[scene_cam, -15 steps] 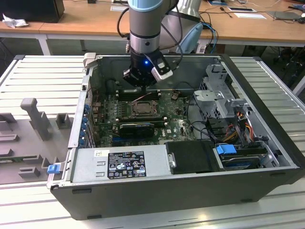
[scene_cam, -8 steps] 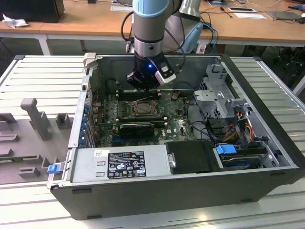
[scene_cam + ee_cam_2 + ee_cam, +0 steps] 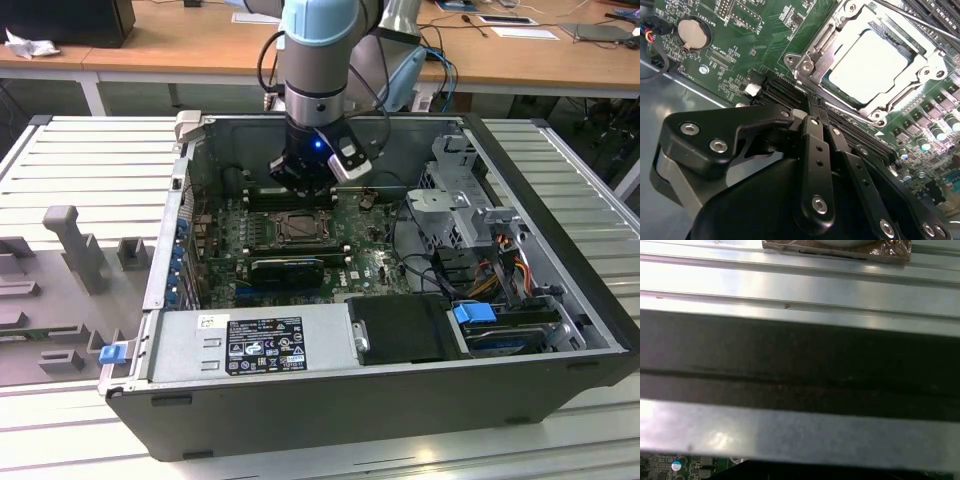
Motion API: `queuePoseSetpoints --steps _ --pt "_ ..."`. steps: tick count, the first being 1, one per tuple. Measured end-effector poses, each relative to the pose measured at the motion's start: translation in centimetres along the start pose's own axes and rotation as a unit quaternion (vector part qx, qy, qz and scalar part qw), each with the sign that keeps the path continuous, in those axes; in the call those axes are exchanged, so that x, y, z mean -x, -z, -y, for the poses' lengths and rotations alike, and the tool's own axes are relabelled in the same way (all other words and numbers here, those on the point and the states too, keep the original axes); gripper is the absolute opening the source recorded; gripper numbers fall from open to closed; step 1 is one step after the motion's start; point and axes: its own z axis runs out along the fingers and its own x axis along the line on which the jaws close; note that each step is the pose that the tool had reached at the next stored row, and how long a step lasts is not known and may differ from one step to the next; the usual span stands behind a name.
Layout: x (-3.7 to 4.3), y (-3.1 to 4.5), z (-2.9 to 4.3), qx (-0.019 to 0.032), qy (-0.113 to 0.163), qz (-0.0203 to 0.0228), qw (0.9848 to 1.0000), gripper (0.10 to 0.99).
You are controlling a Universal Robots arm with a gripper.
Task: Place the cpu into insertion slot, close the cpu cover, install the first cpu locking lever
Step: 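Close the cpu cover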
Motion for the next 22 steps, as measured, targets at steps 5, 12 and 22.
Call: queuePoseSetpoints --steps 5,12,22 --pt "0.00 -0.16 0.02 -0.0002 0.000 -0.0001 1.0000 0.106" --pt "0.00 -0.23 0.03 -0.0034 0.000 -0.0003 1.0000 0.106" --pt "-0.01 -0.36 0.09 -0.0062 0.000 -0.0005 1.0000 0.106"
